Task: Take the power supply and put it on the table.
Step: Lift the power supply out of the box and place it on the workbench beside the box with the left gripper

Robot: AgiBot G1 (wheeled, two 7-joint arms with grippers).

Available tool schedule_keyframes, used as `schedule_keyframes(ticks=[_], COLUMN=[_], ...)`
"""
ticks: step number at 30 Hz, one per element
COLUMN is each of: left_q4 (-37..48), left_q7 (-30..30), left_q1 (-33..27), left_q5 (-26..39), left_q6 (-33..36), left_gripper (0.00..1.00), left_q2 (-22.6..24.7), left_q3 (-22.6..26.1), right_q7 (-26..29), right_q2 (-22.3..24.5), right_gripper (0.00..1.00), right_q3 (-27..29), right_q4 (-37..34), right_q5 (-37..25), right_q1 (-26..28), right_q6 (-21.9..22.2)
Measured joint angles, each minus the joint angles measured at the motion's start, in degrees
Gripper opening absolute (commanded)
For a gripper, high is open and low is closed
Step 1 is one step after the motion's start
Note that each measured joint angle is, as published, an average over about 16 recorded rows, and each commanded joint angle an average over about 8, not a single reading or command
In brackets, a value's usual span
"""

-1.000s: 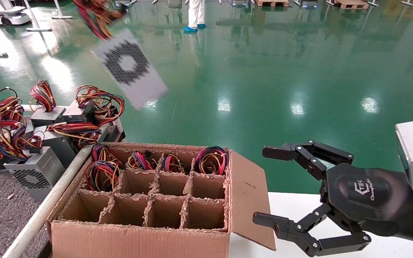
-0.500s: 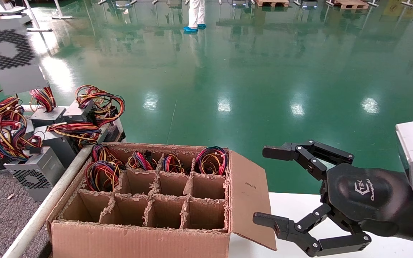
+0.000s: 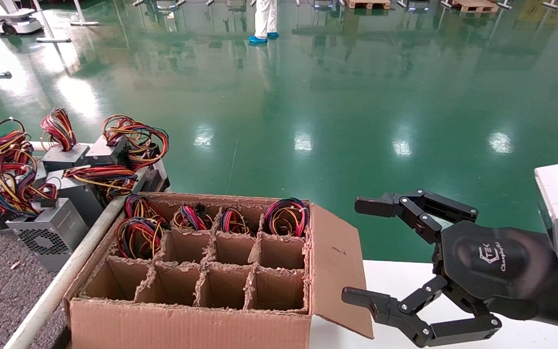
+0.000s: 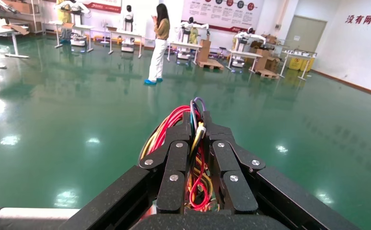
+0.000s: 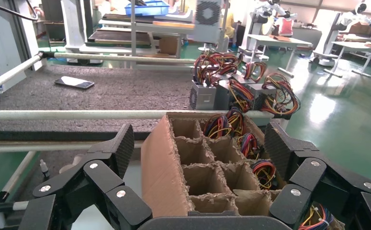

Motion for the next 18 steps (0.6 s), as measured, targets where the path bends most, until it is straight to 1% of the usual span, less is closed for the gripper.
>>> schedule_keyframes(ticks=[11, 18], left_q4=[4.66, 6.61], left_q7=[3.32, 4.08], left_q1=[-3.27, -4.19], left_q5=[3.15, 4.01], left_q6=[1.61, 2.46], left_gripper=[0.0, 0.0], left_q2=[-3.58, -4.78], left_q3=[1.56, 2.01], right_q7=[0.0, 0.0], right_q2=[0.0, 0.0], right_gripper=[1.0, 1.0], right_q3=[0.0, 0.0], right_q4=[0.0, -0.01], right_q5=[0.0, 0.01], right_q1=[0.0, 0.0], right_q6=[0.0, 0.01])
